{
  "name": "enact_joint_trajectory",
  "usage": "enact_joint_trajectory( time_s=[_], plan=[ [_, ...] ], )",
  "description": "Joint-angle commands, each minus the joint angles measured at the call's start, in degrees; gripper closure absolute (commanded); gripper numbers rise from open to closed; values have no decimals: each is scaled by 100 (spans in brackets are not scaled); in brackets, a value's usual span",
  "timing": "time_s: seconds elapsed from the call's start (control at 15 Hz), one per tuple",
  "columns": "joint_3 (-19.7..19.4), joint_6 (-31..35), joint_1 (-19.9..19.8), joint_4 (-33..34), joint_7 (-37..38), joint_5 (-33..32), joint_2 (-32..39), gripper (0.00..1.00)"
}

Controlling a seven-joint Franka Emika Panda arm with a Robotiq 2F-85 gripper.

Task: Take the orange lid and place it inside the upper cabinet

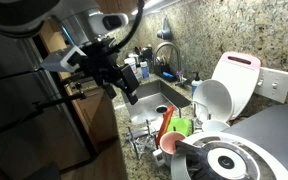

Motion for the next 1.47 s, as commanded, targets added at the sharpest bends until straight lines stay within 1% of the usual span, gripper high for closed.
enact_joint_trajectory(
  time_s=[0.0, 0.67, 0.73, 1.07, 1.4],
  plan=[
    [18, -14, -16, 8, -6, 11, -1, 0],
    [18, -14, -16, 8, -6, 11, -1, 0],
    [25, 83, -3, 28, 16, 29, 56, 0],
    [-42, 111, 165, 427, -259, 246, 502, 0],
    [-97, 144, 304, 968, -677, 796, 1036, 0]
  ],
)
